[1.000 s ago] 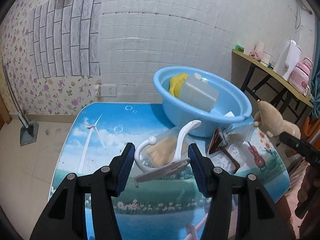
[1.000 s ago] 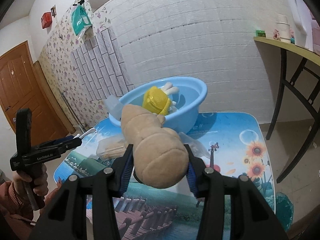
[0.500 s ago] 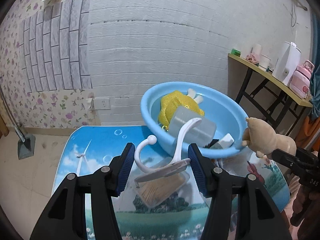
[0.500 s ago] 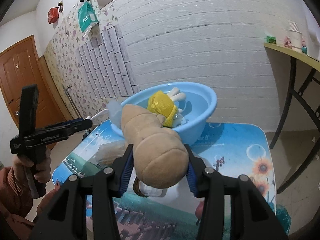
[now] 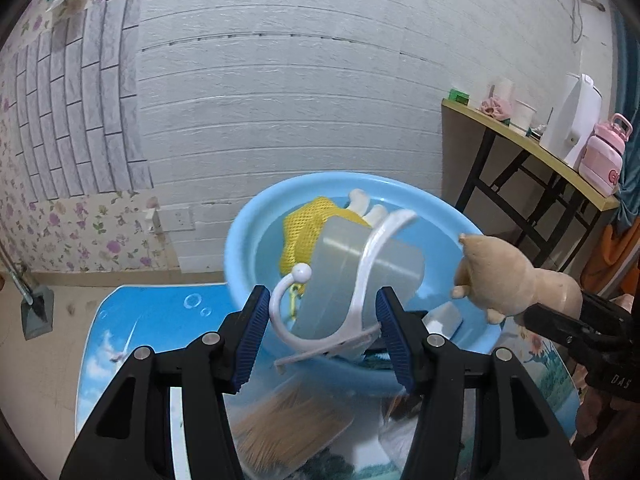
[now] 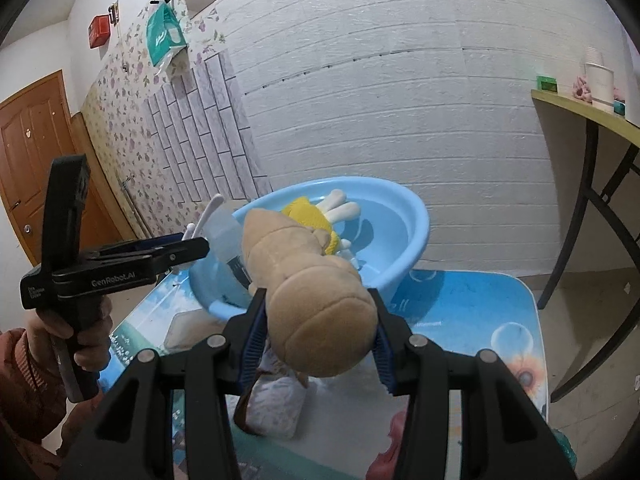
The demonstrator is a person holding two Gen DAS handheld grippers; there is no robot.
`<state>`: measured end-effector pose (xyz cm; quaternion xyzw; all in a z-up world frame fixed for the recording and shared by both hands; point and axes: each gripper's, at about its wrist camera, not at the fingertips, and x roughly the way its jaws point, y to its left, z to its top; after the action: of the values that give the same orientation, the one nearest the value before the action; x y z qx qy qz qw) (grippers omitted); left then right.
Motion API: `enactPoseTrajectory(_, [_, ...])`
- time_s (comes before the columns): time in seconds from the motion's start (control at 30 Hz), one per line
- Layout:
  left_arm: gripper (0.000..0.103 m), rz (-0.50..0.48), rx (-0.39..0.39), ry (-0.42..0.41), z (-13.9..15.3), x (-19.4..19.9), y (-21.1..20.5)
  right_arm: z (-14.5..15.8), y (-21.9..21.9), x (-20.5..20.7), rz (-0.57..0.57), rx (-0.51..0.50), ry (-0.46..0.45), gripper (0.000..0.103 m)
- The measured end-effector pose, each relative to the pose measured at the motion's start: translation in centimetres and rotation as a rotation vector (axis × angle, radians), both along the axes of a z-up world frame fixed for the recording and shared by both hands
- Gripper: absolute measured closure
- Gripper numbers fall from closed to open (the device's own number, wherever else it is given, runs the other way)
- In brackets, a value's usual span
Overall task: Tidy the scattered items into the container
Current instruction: 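Carry the white hook with left gripper while right carries the plush over the basin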
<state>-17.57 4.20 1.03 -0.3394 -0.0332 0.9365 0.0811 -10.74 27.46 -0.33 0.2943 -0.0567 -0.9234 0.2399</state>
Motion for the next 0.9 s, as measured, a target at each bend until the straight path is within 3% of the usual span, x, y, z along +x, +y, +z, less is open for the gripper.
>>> enactPoseTrajectory(0.4, [0.048, -0.061, -0.026, -0.047, -1.5, -2.6, 1.5, -0.5, -1.2, -3.5, -0.001, -0.008, -0.02, 0.057])
enactPoseTrajectory(0.9, [0.039, -0.019, -0.01, -0.007, -0.9, 0.7, -1.0, -0.6, -2.9, -3.6, 0.0, 0.017, -0.028, 0.051])
